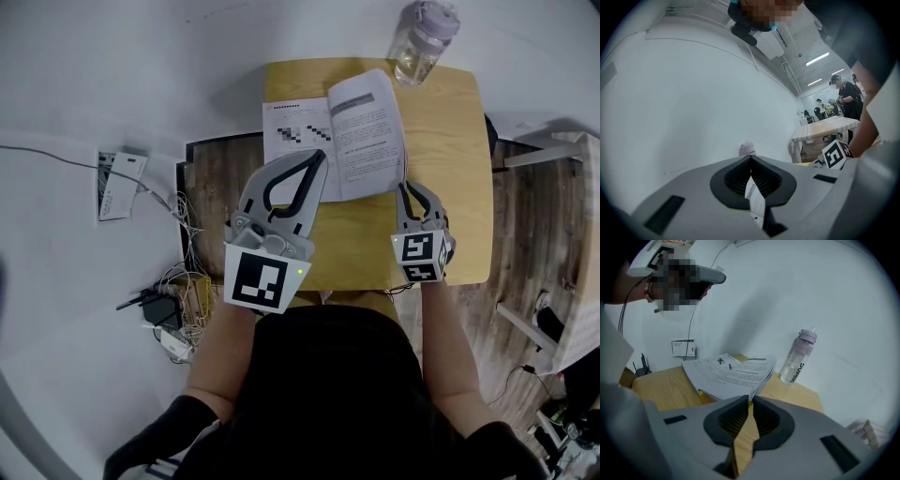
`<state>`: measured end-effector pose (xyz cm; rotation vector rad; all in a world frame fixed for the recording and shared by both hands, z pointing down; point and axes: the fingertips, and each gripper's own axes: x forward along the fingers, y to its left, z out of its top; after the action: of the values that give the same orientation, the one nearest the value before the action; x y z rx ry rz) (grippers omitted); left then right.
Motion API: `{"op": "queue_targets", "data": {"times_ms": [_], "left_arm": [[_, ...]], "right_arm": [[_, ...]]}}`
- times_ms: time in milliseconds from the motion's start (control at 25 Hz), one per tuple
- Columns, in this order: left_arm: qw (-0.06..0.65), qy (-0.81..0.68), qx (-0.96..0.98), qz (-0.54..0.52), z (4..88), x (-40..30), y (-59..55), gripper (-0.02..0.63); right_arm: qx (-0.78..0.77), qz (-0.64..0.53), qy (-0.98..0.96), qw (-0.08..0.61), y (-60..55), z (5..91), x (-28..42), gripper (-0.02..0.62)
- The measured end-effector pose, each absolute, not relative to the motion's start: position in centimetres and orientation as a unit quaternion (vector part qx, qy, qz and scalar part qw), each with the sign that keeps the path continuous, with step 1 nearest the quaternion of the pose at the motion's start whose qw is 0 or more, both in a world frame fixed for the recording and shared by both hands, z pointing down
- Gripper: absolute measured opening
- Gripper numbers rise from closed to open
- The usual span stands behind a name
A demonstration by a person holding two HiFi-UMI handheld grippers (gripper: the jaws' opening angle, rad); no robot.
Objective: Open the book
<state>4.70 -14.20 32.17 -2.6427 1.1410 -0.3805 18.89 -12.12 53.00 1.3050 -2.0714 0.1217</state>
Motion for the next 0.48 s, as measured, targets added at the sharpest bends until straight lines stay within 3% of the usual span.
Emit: {"op": "queue_targets", "data": {"times_ms": [480], "left_arm": [[0.109,0.402,-0.899,-0.137,32.8,4.1,-14.7,0.011]], "right_arm": [[0.499,0.114,-0.782,0.356,-11.8,57.1,20.3,0.046]]}}
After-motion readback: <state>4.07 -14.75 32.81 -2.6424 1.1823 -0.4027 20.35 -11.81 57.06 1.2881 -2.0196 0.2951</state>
